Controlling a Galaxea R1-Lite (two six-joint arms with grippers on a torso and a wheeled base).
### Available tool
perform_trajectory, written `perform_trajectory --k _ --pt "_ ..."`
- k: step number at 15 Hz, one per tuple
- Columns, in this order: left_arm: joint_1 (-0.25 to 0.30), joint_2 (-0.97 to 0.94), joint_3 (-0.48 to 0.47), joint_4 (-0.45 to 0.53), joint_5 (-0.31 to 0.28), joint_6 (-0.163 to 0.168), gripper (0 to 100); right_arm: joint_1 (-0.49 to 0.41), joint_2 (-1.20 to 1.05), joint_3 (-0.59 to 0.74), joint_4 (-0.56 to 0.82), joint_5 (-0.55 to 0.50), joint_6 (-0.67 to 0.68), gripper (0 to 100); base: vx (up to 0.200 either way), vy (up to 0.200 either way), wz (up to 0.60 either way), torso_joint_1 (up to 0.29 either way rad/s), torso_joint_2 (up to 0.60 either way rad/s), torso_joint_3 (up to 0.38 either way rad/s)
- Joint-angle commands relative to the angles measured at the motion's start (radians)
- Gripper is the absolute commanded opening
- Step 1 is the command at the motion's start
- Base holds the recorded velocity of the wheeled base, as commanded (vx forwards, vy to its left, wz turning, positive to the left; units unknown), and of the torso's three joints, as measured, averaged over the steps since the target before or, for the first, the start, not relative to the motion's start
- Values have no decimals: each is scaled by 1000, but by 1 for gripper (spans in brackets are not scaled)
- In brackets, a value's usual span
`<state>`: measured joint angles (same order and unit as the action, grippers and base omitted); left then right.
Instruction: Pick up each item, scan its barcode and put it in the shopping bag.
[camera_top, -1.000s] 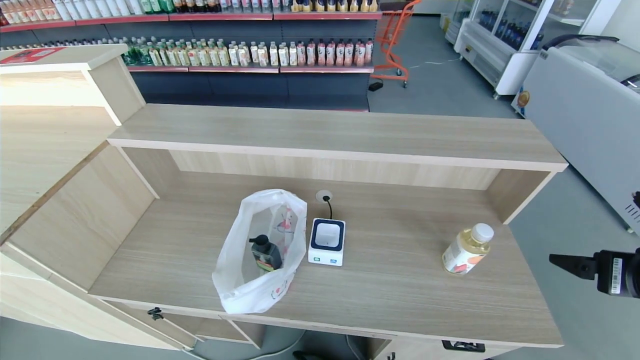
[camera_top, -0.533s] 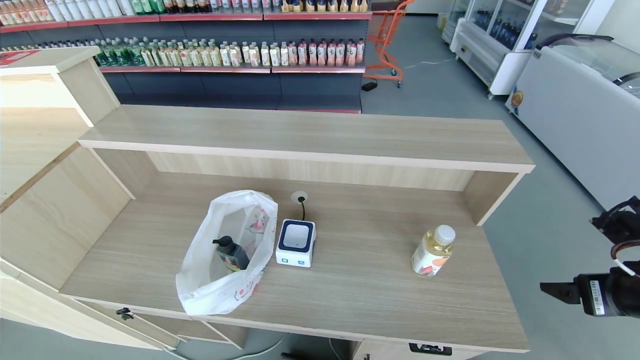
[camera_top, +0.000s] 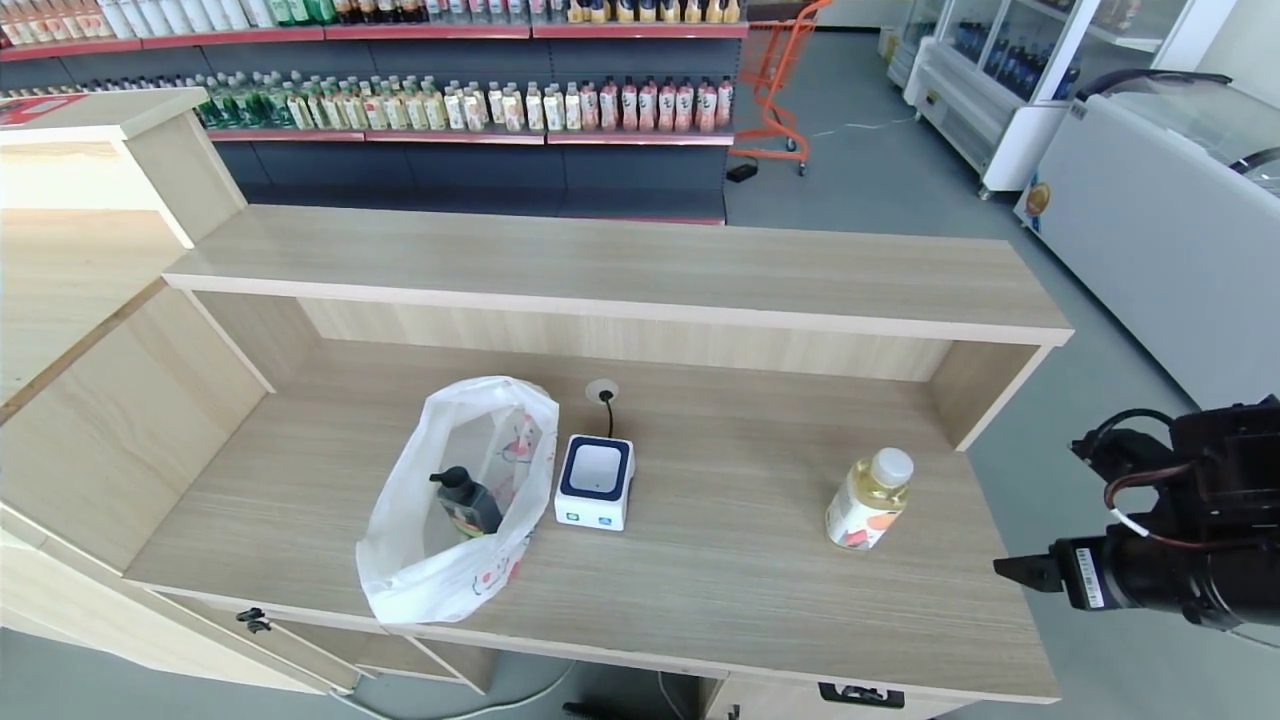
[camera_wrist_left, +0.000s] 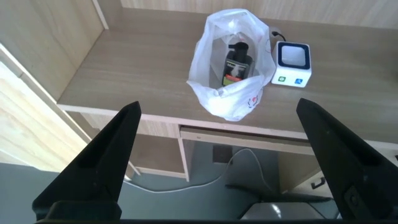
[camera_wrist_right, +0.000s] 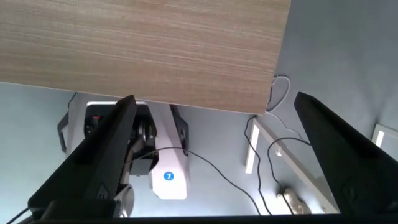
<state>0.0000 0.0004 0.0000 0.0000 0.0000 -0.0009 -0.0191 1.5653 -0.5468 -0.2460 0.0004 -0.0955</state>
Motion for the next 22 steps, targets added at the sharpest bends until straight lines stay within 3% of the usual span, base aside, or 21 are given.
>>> perform_trajectory --k 1,8,13,22 --pt "0 1 0 0 0 -1 100 24 156 18 -145 -14 -1 100 0 0 0 0 0 0" --pt "0 1 0 0 0 -1 100 123 414 76 -575 23 53 100 0 0 0 0 0 0" --pt "0 1 0 0 0 -1 100 246 608 67 -911 -36 68 100 0 0 0 0 0 0" --pt "0 1 0 0 0 -1 100 271 791 -142 -1013 -111 66 100 0 0 0 0 0 0"
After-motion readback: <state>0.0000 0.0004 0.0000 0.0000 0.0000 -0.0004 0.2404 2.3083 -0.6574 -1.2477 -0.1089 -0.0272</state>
